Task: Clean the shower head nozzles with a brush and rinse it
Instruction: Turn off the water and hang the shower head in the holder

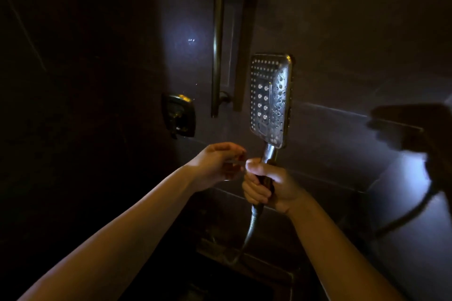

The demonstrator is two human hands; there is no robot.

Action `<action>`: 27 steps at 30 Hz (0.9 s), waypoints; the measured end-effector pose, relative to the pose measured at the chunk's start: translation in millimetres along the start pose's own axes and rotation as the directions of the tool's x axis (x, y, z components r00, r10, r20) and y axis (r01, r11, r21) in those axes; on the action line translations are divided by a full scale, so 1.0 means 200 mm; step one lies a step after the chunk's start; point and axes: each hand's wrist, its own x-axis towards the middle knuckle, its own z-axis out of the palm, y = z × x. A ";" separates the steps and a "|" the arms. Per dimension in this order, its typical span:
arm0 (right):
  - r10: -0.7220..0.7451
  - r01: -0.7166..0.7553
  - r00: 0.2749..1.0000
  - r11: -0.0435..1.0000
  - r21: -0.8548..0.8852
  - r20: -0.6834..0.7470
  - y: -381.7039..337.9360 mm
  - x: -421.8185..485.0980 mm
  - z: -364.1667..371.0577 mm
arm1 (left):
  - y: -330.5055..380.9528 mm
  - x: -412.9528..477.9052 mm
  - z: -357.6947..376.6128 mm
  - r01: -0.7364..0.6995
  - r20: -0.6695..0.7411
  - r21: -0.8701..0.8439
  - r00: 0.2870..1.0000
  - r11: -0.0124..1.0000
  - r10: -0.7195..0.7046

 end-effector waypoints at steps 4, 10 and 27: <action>-0.037 0.020 0.965 0.997 -0.071 -0.258 0.13 0.05 -0.08 | -0.11 -0.01 -0.06 0.002 -0.174 0.140 0.985 0.990 0.023; 0.013 -0.128 0.850 0.975 -0.183 -0.527 0.35 0.10 -0.19 | -0.26 0.02 -0.24 0.100 -0.377 0.228 0.926 0.968 -0.007; 0.449 -0.154 0.440 0.891 0.428 -0.777 0.85 0.88 -0.08 | -0.30 0.79 -1.30 0.360 -0.556 0.451 0.829 0.817 -0.059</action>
